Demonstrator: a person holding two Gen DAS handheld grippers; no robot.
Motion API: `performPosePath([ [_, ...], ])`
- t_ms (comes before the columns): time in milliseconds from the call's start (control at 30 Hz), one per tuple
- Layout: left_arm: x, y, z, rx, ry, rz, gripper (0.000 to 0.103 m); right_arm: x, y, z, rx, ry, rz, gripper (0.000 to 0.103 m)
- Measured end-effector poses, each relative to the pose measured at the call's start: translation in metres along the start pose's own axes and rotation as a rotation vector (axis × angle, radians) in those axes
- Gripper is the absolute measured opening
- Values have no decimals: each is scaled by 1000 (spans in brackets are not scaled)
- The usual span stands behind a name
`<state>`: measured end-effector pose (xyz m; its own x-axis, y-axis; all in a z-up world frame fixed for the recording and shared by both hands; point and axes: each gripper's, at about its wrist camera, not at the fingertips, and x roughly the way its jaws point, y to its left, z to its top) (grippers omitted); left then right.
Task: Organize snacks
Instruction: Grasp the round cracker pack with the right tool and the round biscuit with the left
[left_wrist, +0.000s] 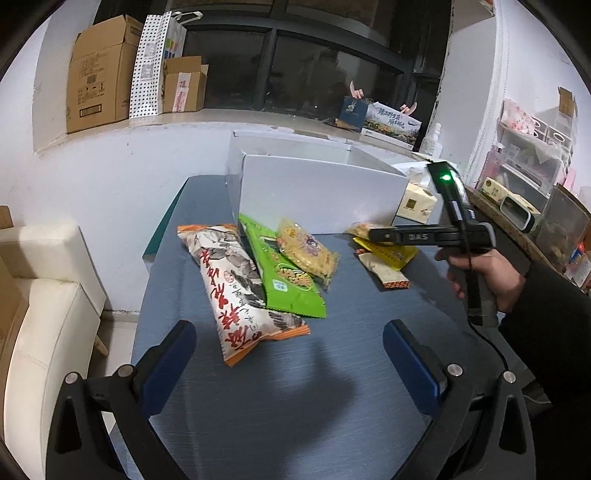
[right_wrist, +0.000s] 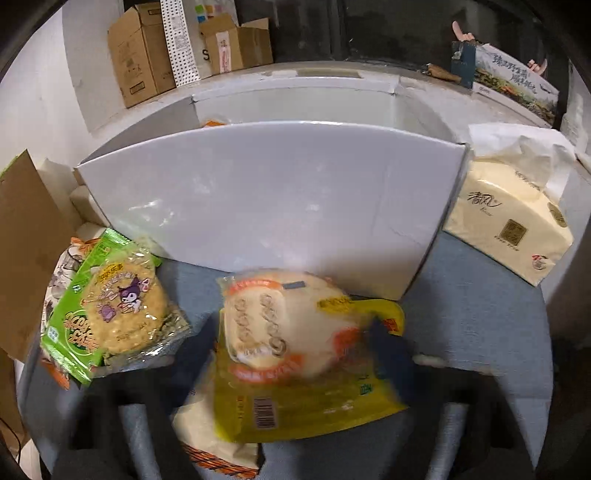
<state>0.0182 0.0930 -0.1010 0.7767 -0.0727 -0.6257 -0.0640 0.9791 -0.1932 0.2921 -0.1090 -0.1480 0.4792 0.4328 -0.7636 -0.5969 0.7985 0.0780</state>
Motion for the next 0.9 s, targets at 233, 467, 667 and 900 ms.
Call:
performPosePath([
  [233,14,-16,12,99,17,14,103,-40,1,-16,12,-72,42,76],
  [467,70,-57,45,306,67,47,103,-116,11,-52,36,-183,76,76],
  [667,136,-73,66,415,168,83,103,-156,17,-90,76,-222,76,76],
  [900,189,-57,70,414,299,120,103,-178,11,-106,77,-258,46,76],
])
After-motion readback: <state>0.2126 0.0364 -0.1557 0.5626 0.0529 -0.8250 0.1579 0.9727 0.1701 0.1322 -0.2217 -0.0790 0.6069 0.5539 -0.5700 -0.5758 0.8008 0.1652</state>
